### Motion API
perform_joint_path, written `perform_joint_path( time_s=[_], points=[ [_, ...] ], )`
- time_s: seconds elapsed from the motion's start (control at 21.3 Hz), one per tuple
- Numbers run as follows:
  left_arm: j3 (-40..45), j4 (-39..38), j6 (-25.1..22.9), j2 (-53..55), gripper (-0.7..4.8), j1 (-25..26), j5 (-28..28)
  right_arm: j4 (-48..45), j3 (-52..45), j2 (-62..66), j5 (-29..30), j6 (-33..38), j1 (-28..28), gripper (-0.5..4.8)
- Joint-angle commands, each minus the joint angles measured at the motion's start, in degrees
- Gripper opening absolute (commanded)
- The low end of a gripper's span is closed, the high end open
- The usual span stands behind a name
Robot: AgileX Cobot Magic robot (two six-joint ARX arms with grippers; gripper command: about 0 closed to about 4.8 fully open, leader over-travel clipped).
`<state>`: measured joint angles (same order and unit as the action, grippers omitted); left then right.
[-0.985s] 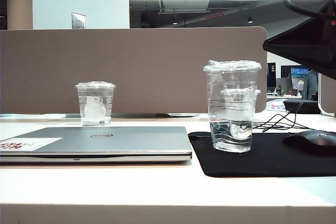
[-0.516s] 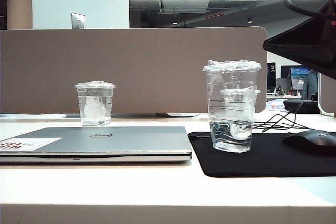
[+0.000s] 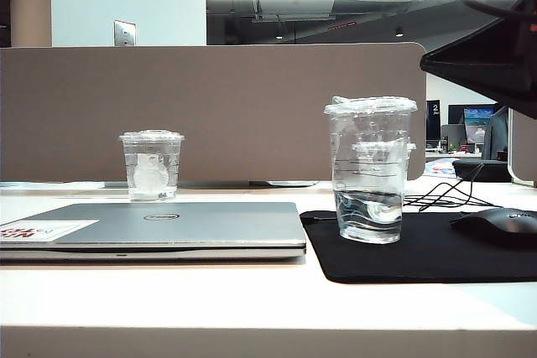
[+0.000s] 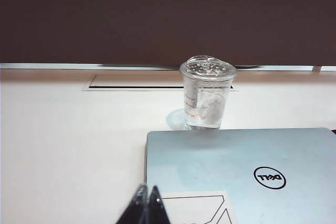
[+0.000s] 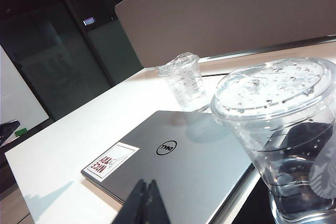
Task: Pick up the coffee cup on the middle and place it on the right side of the laptop.
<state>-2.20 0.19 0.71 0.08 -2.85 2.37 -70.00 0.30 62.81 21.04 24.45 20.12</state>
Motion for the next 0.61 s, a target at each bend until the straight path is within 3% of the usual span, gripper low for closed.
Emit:
perform_joint_path(
  time_s=[0.05,0.61],
  points=[
    [1.5,0.7,-0.2,0.0,-0.05,0.1,0.0,-1.3,0.0,-0.2,0.1,0.2,0.0,-0.01],
    [1.8,-1.1,-0.2,0.0,-0.05,0.1,0.0,-1.0,0.0,-0.2,0.1,0.2,0.0,-0.01]
  ],
)
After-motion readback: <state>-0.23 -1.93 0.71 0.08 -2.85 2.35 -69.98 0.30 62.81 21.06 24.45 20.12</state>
